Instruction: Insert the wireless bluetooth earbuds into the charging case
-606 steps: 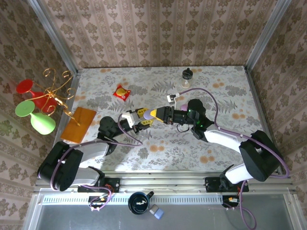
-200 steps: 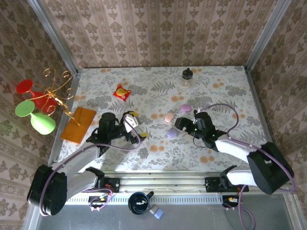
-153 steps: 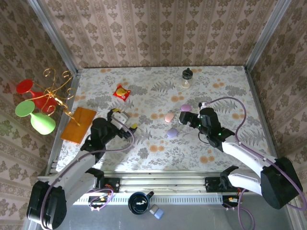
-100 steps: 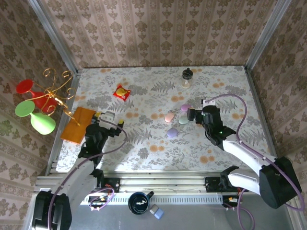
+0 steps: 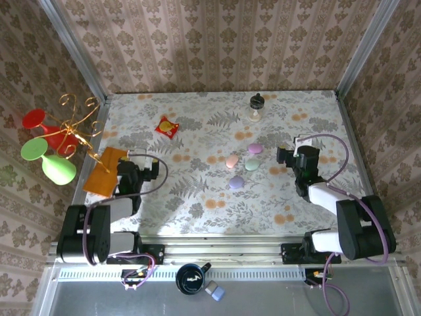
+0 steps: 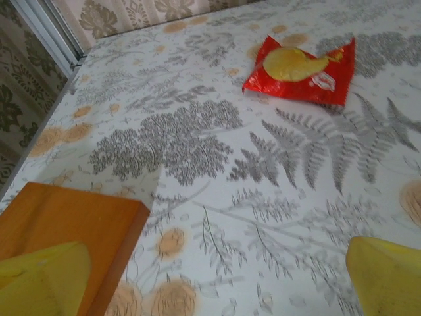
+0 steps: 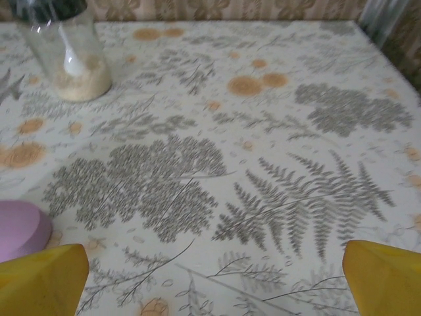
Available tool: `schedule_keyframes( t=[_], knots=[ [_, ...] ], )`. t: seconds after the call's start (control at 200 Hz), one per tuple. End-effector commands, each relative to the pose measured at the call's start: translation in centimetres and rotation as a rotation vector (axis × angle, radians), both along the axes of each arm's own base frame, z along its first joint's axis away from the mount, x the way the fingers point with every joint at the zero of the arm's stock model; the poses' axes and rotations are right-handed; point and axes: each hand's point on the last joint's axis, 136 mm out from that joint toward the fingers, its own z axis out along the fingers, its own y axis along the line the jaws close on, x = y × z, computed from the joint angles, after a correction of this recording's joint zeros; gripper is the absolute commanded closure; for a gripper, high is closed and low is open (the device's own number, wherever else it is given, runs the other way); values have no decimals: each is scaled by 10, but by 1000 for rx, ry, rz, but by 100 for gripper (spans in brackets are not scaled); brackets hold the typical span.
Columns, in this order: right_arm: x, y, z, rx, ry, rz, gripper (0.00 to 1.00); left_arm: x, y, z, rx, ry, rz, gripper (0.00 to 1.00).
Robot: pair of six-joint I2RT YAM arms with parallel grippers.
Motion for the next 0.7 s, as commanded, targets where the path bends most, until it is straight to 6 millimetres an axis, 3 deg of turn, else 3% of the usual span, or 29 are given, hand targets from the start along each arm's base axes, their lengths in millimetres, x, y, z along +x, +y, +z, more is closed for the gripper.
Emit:
schedule_keyframes(
  t=[0.0,0.095,0.125,0.415,0.695],
  knots=[
    [13,14,22,-4,-104,96,0,30,8,28,-42,-117,37,0],
    [15,16,21,-16,-134,116,0,41,9,9,-43,-74,46,0],
    [16,18,10,-19,-114,132,0,42,11,4,-38,-66,56,0],
    [23,14,-9,23,-98,136,0,46,21,2,-54,-45,107,0],
    [26,3,-10,44,-84,87,0,46,20,2,-53,-45,103,0]
  ],
)
